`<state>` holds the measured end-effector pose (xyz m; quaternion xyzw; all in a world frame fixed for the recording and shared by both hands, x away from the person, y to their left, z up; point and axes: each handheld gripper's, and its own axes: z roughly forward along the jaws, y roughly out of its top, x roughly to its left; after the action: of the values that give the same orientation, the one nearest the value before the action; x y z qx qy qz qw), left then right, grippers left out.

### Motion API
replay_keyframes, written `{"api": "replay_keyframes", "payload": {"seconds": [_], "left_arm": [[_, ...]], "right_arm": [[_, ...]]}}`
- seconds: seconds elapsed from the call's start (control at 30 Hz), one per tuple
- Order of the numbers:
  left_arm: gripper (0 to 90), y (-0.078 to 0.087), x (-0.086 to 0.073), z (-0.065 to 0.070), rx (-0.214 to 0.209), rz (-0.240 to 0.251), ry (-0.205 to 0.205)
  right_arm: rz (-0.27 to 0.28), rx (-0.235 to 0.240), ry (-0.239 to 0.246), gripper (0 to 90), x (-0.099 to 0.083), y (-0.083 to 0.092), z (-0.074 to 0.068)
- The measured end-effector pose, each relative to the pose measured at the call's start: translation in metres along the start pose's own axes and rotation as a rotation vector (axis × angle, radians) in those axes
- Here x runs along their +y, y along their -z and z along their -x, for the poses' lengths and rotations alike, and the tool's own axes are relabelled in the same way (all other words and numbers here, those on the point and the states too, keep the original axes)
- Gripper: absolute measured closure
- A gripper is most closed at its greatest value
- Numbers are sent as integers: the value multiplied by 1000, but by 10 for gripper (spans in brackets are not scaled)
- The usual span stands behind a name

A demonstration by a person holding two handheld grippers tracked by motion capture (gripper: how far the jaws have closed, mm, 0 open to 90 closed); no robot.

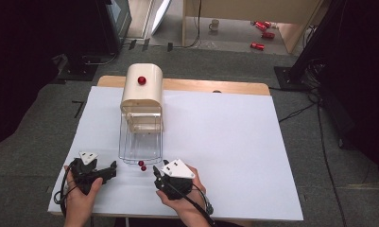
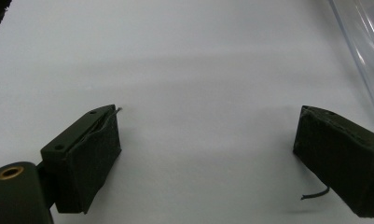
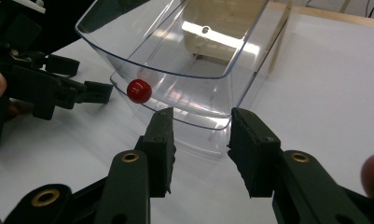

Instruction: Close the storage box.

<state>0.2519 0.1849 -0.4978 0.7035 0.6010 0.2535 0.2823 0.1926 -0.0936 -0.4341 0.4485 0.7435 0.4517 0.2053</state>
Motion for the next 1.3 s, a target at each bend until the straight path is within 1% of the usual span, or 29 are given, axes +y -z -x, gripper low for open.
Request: {"api": "replay_keyframes", "payload": {"seconds": [0.13, 0.27, 0.43, 0.5, 0.63, 0.9, 0.97, 1.07, 1.13, 1.17, 1.3], "left_arm": [[71, 0, 0, 0, 0, 0, 0], [71, 0, 0, 0, 0, 0, -1], [71, 0, 0, 0, 0, 0, -1], [71, 0, 0, 0, 0, 0, -1], [71, 0, 0, 0, 0, 0, -1], [71, 0, 0, 0, 0, 0, -1], [71, 0, 0, 0, 0, 0, -1], [71, 0, 0, 0, 0, 0, -1], [71, 0, 0, 0, 0, 0, -1], [71, 0, 0, 0, 0, 0, -1], [71, 0, 0, 0, 0, 0, -1]], "right_arm": [[-5, 7, 2, 619, 0, -4, -5], [-9, 7, 15, 631, -1, -8, -9], [-14, 18, -1, 643, 0, -12, -13], [-14, 22, 3, 644, 0, -13, -14], [-17, 35, 2, 658, 1, -18, -21], [-25, 51, -20, 681, 2, -28, -29], [-26, 49, -17, 682, 2, -30, -30], [-29, 30, -32, 711, 2, -34, -33], [-30, 32, -40, 714, 2, -35, -33], [-29, 33, -53, 718, 2, -37, -34], [-31, 33, -63, 719, 1, -39, -36]]}}
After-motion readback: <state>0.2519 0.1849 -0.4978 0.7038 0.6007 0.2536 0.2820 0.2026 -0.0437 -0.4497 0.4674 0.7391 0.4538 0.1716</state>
